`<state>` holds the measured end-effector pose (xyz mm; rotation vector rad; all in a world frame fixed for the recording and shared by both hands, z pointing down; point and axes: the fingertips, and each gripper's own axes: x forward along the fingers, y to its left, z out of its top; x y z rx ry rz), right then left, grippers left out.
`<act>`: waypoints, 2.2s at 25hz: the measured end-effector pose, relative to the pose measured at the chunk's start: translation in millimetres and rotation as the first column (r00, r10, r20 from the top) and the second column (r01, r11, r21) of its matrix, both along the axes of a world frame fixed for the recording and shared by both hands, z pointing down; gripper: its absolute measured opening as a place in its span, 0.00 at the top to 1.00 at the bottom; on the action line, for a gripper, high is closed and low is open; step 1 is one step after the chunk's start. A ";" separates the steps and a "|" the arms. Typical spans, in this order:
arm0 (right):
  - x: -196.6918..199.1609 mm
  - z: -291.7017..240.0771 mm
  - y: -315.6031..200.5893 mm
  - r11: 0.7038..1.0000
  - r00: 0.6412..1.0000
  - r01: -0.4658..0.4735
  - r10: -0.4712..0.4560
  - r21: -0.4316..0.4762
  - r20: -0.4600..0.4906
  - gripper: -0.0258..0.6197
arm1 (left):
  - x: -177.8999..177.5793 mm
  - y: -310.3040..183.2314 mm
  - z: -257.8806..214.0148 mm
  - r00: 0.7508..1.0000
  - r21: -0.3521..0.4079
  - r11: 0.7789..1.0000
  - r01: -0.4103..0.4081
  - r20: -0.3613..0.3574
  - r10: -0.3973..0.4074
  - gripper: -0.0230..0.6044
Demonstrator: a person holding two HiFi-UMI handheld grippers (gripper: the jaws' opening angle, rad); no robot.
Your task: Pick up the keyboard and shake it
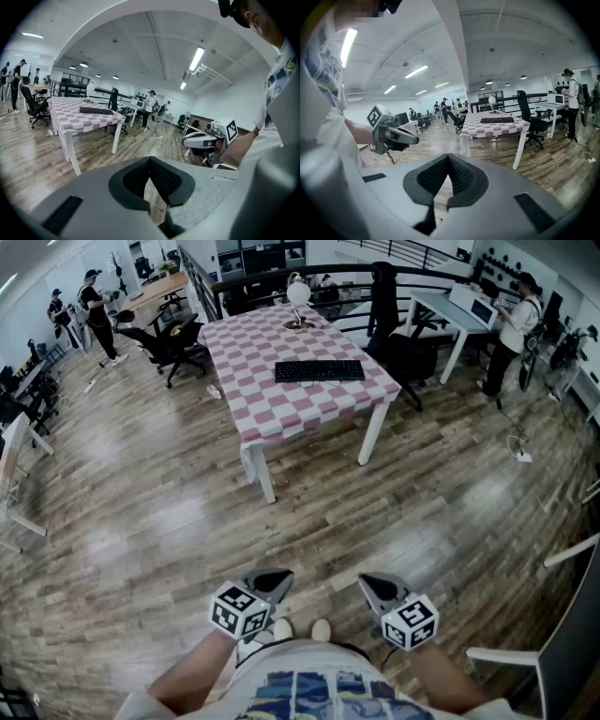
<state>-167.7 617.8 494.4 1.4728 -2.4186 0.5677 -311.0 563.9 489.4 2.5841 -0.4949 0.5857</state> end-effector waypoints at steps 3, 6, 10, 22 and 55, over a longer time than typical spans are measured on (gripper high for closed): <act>19.3 -1.8 -2.2 1.000 1.000 -0.007 0.007 0.003 0.004 0.96 | 23.4 0.5 1.5 1.000 0.010 1.000 -0.008 0.001 0.008 0.96; 36.8 5.7 -11.0 1.000 1.000 -0.015 0.016 -0.002 0.017 0.96 | 45.3 -8.0 2.8 1.000 0.028 1.000 -0.010 0.007 0.010 0.96; 49.8 15.2 -23.6 1.000 1.000 -0.008 0.008 -0.011 0.019 0.96 | 69.1 -18.9 7.8 1.000 0.028 1.000 -0.015 0.010 0.015 0.96; 86.9 41.5 -137.2 0.997 1.000 -0.025 0.025 -0.076 -0.005 0.92 | 104.7 -146.8 33.6 1.000 0.016 1.000 -0.012 -0.002 0.012 0.96; 287.0 60.3 -641.4 0.985 0.999 0.015 -0.021 -0.174 -0.031 0.71 | 212.0 -630.4 60.2 0.981 -0.029 0.983 0.180 0.073 -0.177 0.78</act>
